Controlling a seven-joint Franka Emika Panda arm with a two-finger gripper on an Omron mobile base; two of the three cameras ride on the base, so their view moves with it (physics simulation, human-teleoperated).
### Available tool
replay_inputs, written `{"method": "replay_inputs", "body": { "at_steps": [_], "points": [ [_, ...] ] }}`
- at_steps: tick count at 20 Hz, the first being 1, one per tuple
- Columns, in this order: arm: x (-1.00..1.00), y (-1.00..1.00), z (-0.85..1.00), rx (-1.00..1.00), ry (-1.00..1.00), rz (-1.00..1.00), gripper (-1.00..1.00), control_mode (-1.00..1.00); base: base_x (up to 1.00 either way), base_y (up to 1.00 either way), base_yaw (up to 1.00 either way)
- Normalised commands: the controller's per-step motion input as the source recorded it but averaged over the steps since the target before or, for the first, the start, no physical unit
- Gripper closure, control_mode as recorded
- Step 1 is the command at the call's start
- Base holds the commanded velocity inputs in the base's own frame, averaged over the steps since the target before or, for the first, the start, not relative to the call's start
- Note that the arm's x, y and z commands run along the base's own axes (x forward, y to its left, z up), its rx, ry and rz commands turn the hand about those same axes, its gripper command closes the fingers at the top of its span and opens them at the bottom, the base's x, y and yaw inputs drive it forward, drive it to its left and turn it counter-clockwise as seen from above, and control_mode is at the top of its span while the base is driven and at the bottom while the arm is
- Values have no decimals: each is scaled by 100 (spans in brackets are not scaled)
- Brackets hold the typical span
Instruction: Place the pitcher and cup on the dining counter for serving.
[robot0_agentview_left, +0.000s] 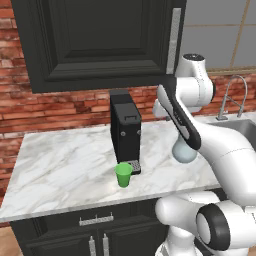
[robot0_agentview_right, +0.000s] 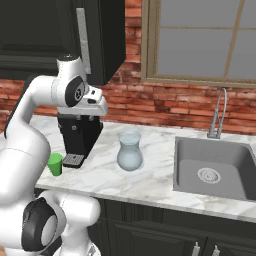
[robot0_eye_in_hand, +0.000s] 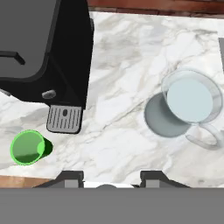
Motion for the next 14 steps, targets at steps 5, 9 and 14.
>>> {"method": "replay_inputs", "body": {
  "at_steps": [5, 9, 14],
  "points": [
    [-3, 0, 0, 0, 0, 0, -100, -100, 0, 0, 0],
    [-20, 47, -6, -3, 0, 8, -100, -100, 0, 0, 0],
    [-40, 91, -26, 0, 0, 12, -100, -100, 0, 0, 0]
  ]
}}
